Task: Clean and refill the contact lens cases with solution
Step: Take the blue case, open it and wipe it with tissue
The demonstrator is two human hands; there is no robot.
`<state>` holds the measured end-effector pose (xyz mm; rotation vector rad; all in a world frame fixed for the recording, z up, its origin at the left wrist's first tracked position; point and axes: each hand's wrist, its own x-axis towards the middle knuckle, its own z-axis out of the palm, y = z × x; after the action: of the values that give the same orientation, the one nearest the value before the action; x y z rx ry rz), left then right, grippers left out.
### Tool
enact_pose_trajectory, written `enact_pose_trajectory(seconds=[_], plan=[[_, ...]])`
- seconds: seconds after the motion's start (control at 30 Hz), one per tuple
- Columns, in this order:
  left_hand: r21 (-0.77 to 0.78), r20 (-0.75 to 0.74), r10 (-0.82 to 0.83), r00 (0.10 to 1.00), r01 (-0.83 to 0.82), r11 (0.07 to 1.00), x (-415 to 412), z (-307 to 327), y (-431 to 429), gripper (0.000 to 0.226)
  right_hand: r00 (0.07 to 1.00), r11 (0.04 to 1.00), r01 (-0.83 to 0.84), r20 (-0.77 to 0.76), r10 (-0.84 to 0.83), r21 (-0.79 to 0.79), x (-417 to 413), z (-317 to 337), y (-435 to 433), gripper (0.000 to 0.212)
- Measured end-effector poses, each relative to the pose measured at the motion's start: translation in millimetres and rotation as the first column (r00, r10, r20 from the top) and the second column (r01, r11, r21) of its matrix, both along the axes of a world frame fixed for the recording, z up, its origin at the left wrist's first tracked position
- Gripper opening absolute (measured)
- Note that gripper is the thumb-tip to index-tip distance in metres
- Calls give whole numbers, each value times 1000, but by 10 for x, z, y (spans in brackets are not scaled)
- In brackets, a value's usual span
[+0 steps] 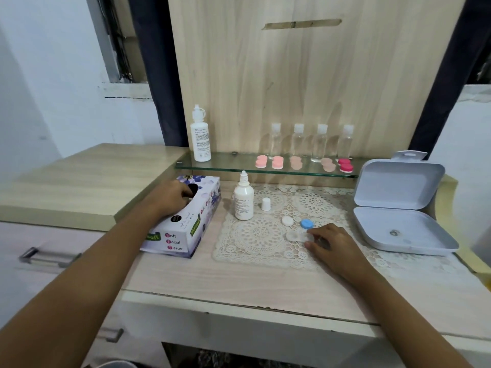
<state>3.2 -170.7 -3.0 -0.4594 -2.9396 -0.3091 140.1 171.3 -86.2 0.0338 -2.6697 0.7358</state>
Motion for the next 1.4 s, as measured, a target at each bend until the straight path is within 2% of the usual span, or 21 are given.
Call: enact_pose_trajectory(seconds=[0.1, 0.23, 0.63, 0.8, 0.9, 1.0, 1.27, 1.4], plan=[[-69, 73, 13, 997, -8, 998, -147, -6, -23, 27, 1000, 1000, -4, -1, 4, 2, -7, -2, 5, 29], [-165, 101, 25, 995, -8, 986, -282, -33, -41, 27, 1000, 1000, -5, -12, 5, 1, -7, -1, 3, 29], [-271, -42, 61, 997, -70, 960, -339, -159, -76, 26, 1000, 1000, -6, -8, 6, -19, -4, -6, 5, 30], [-290, -50, 29, 998, -42, 956, -341, -151, -69, 27, 1000, 1000, 0, 8, 0, -16, -7, -8, 3, 30], [-370, -32, -8, 999, -4, 929, -333, -138, -40, 24, 1000, 1000, 0, 9, 0, -17, -12, -13, 7, 30], [-410, -44, 48, 998, -62, 910, -332, -158, -1, 22, 1000, 1000, -6, 6, 6, -18, -13, -17, 12, 29], [-321, -78, 50, 996, -73, 944, -313, -168, -32, 24, 1000, 1000, -6, 5, 6, -10, -13, -12, 13, 29], [-148, -31, 41, 999, -45, 988, -304, -122, -33, 23, 1000, 1000, -6, 5, 6, -9, -14, -14, 14, 29]])
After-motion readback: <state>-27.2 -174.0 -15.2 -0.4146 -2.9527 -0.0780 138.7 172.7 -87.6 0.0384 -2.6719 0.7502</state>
